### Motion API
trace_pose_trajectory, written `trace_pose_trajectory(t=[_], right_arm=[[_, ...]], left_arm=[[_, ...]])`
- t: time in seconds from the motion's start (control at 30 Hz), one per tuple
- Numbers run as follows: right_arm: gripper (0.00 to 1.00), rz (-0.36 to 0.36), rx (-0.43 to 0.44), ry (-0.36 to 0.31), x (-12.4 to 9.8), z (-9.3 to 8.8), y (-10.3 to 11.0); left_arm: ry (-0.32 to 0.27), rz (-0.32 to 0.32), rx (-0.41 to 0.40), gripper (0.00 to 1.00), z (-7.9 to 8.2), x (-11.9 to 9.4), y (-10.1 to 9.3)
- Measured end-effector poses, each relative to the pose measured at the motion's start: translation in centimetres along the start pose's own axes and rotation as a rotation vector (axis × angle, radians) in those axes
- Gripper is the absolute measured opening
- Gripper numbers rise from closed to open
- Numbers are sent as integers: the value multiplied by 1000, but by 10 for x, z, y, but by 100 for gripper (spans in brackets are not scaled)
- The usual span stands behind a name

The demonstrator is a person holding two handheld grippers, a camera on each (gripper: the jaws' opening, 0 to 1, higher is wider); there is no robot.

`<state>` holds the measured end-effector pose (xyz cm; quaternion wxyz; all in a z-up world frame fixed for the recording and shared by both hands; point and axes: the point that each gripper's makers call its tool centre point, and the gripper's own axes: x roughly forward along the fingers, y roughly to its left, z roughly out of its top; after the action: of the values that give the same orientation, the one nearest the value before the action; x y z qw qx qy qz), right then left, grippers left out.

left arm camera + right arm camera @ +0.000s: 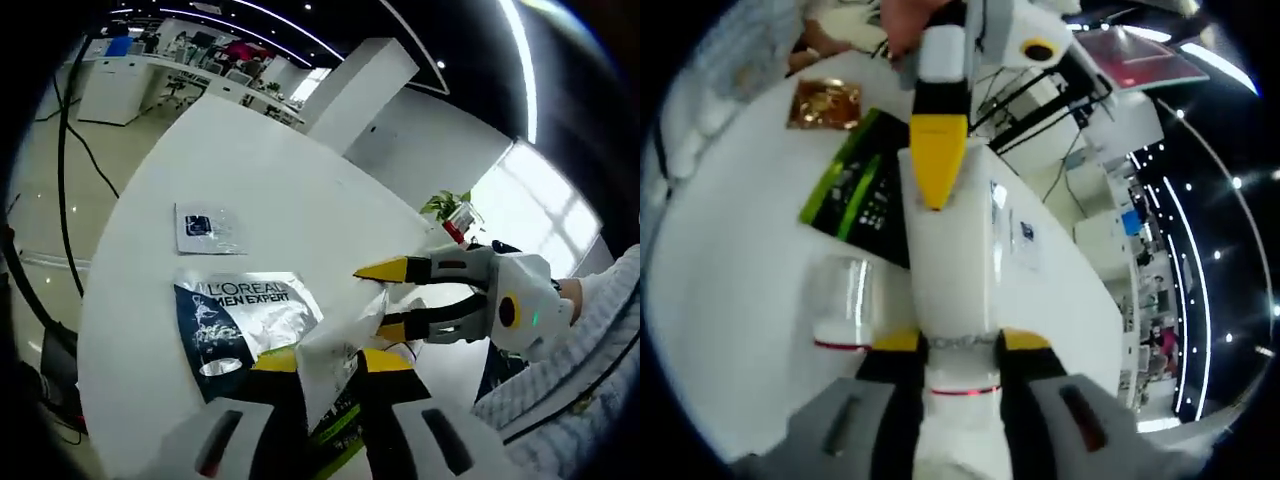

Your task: Arrange the skincare products in the storage area until every visible bottle or jar stands upright without overlapping.

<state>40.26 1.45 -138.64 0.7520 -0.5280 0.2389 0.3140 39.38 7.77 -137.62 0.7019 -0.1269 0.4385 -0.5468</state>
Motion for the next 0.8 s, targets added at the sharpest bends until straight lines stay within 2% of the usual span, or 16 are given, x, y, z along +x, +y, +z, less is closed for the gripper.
trace_pose_trajectory(t=[0.33, 0.43, 0.57, 0.8], right_arm=[[27, -66, 65, -4, -1, 1, -3], [27, -93, 58, 2, -1, 2, -4], [28, -117, 80, 2, -2, 2, -7], [28, -165, 202, -34, -8, 1, -17]], left_arm=[[22, 19, 78, 17, 1, -2, -9], [25, 24, 88, 15, 1, -4, -11], [53, 22, 106, 11, 1, -5, -17], [76, 64, 204, 10, 13, -10, -27]])
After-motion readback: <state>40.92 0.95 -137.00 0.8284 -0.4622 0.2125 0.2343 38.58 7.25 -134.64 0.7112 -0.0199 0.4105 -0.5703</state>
